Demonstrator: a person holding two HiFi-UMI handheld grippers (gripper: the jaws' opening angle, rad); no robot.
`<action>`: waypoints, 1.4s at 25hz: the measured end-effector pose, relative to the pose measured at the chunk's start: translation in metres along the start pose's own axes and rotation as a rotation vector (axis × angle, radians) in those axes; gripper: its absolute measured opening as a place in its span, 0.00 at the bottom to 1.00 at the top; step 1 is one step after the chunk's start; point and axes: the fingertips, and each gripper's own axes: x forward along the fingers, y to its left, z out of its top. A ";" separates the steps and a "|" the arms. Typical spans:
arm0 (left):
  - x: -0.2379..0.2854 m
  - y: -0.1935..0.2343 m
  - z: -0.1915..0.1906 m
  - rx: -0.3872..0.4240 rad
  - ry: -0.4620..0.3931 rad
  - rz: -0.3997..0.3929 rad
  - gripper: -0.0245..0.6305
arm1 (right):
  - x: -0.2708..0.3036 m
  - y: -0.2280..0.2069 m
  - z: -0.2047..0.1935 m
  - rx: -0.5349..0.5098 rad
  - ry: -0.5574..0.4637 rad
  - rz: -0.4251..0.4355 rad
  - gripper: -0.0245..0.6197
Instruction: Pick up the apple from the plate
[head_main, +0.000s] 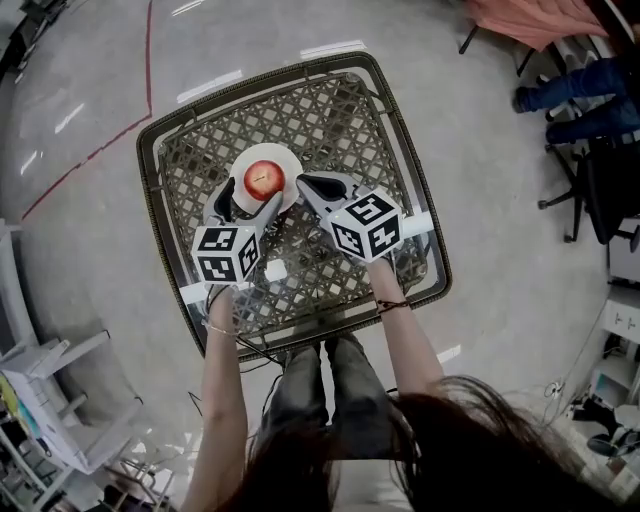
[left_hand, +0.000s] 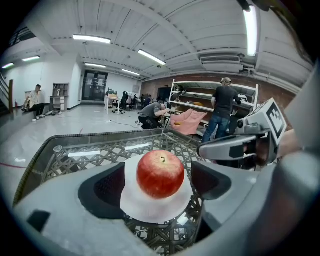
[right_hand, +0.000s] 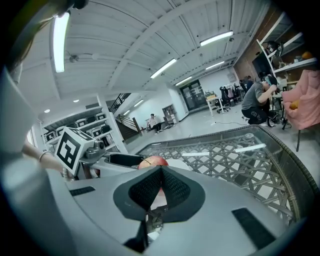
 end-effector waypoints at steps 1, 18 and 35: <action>0.001 0.001 -0.002 0.004 0.003 0.001 0.66 | 0.000 -0.001 -0.002 0.004 0.000 -0.002 0.05; 0.030 -0.008 -0.015 0.151 0.028 -0.057 0.69 | -0.004 -0.014 -0.027 0.068 0.002 -0.033 0.05; 0.039 -0.004 -0.015 0.167 0.042 -0.031 0.66 | -0.006 -0.018 -0.031 0.099 -0.013 -0.050 0.05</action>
